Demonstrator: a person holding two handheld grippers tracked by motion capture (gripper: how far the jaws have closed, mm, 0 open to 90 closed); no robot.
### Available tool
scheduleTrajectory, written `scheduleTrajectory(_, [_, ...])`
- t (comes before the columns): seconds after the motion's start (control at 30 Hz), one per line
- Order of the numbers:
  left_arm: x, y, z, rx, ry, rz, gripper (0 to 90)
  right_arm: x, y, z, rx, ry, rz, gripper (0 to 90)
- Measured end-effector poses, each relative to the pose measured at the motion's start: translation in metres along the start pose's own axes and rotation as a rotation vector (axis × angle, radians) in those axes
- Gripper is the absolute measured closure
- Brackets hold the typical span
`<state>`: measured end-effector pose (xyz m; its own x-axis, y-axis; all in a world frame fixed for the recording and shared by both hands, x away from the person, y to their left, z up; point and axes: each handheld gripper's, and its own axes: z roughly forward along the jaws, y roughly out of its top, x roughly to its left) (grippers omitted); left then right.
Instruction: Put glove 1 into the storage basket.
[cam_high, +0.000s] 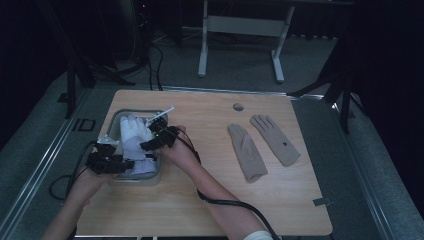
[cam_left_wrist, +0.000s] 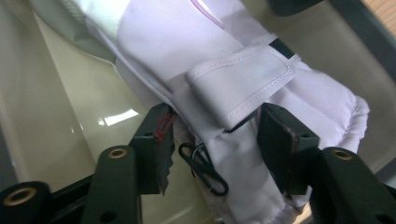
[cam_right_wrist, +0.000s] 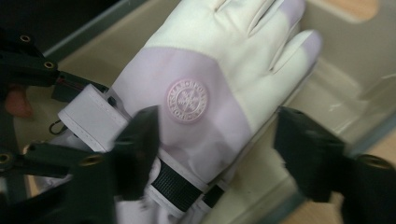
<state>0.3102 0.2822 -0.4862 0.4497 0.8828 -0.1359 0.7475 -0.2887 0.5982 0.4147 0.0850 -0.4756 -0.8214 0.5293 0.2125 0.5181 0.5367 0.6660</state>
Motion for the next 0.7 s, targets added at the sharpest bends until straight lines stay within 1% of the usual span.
scheduleTrajectory(0.03, [-0.001, 0.0, -0.002, -0.01, 0.006, 0.006, 45.6, -0.001, 0.0, -0.004, -0.008, 0.002, 0.002, 23.2])
scheduleTrajectory(0.07, [-0.002, 0.0, -0.005, -0.018, 0.015, 0.012, 45.6, -0.002, -0.001, -0.007, -0.021, 0.008, -0.008, 17.3])
scheduleTrajectory(0.1, [-0.003, 0.0, -0.007, -0.031, 0.019, 0.012, 45.4, -0.002, -0.002, -0.011, -0.027, 0.019, -0.023, 15.0])
scheduleTrajectory(0.13, [-0.004, 0.001, -0.01, -0.037, 0.024, 0.013, 45.3, -0.003, -0.003, -0.015, -0.034, 0.025, -0.027, 15.6])
scheduleTrajectory(0.17, [-0.005, 0.002, -0.013, -0.045, 0.043, 0.018, 44.5, -0.004, -0.003, -0.019, -0.04, 0.023, -0.03, 15.5])
scheduleTrajectory(0.2, [-0.005, 0.002, -0.015, -0.056, 0.047, 0.021, 44.4, -0.003, -0.004, -0.022, -0.037, 0.024, -0.041, 14.2])
scheduleTrajectory(0.27, [-0.008, 0.004, -0.019, -0.077, 0.034, 0.018, 44.5, -0.004, -0.006, -0.029, -0.046, 0.03, -0.045, 14.2])
scheduleTrajectory(0.3, [-0.008, 0.004, -0.019, -0.077, 0.034, 0.018, 44.5, -0.004, -0.006, -0.029, -0.046, 0.03, -0.045, 14.2])
scheduleTrajectory(0.37, [-0.018, 0.007, -0.021, -0.097, 0.016, 0.036, 44.6, -0.006, -0.009, -0.035, -0.057, 0.022, -0.05, 14.3])
scheduleTrajectory(0.4, [-0.018, 0.007, -0.021, -0.097, 0.016, 0.036, 45.1, -0.006, -0.009, -0.035, -0.057, 0.022, -0.05, 14.3])
scheduleTrajectory(0.43, [-0.021, 0.009, -0.021, -0.105, 0.009, 0.044, 45.3, -0.009, -0.012, -0.043, -0.067, 0.021, -0.05, 14.3])
scheduleTrajectory(0.47, [-0.029, 0.011, -0.021, -0.119, -0.009, 0.056, 45.6, -0.01, -0.014, -0.046, -0.068, 0.018, -0.051, 14.5])
scheduleTrajectory(0.5, [-0.033, 0.013, -0.02, -0.126, -0.016, 0.06, 45.9, -0.011, -0.015, -0.048, -0.07, 0.018, -0.055, 14.5])
scheduleTrajectory(0.57, [-0.041, 0.016, -0.019, -0.137, -0.035, 0.069, 46.2, -0.012, -0.017, -0.053, -0.075, 0.015, -0.058, 14.5])
scheduleTrajectory(0.6, [-0.041, 0.016, -0.019, -0.137, -0.035, 0.069, 46.2, -0.012, -0.017, -0.053, -0.075, 0.015, -0.058, 14.5])
scheduleTrajectory(0.63, [-0.047, 0.019, -0.018, -0.147, -0.05, 0.081, 46.3, -0.013, -0.02, -0.06, -0.074, 0.009, -0.065, 14.5])
scheduleTrajectory(0.67, [-0.047, 0.019, -0.018, -0.147, -0.05, 0.081, 46.4, -0.013, -0.02, -0.06, -0.074, 0.009, -0.065, 14.5])
scheduleTrajectory(0.7, [-0.053, 0.022, -0.018, -0.16, -0.064, 0.085, 46.4, -0.014, -0.023, -0.065, -0.079, 0.006, -0.072, 14.5])
